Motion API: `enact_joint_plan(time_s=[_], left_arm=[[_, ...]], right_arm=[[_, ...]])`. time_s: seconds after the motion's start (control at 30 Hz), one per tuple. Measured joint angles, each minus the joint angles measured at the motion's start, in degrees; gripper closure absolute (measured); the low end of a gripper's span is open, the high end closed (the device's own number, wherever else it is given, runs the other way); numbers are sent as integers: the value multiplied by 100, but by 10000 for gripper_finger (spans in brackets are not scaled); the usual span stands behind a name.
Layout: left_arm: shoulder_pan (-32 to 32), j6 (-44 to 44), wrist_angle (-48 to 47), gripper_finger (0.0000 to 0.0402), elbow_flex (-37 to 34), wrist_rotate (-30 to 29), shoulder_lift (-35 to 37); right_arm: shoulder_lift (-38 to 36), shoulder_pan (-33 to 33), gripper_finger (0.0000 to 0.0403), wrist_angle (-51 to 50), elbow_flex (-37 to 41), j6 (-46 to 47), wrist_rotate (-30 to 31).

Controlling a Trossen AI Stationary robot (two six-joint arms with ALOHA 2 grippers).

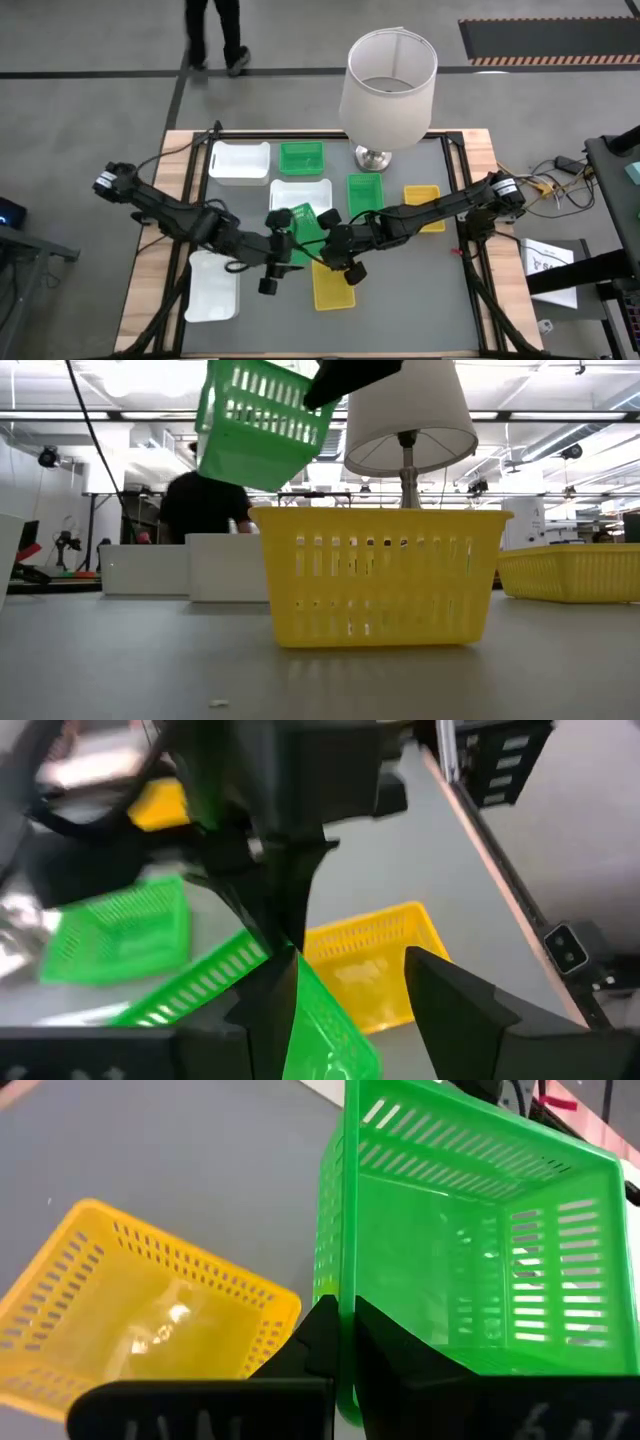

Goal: Stack baskets by color
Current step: Stack the bottom green bin on the middle green bin

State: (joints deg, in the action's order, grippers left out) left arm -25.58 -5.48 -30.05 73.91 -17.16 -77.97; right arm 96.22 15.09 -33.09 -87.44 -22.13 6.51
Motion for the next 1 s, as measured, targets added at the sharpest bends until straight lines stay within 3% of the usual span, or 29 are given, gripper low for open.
enact_joint_plan(time_s=[0.17,0.43,0.67,1.0], left_arm=[[-44,272,154,231,-245,-149,463],[-170,743,2120,231,-1539,-156,1190],[-173,793,3438,231,-2462,-156,1595],[-142,1060,4282,230,-2777,-177,1781]], right_arm=[[-158,75,395,-408,0,0,432],[-727,114,395,-1505,208,633,897],[-1894,59,395,-1326,1569,1237,1171],[-3039,-770,395,-136,3584,1385,1150]])
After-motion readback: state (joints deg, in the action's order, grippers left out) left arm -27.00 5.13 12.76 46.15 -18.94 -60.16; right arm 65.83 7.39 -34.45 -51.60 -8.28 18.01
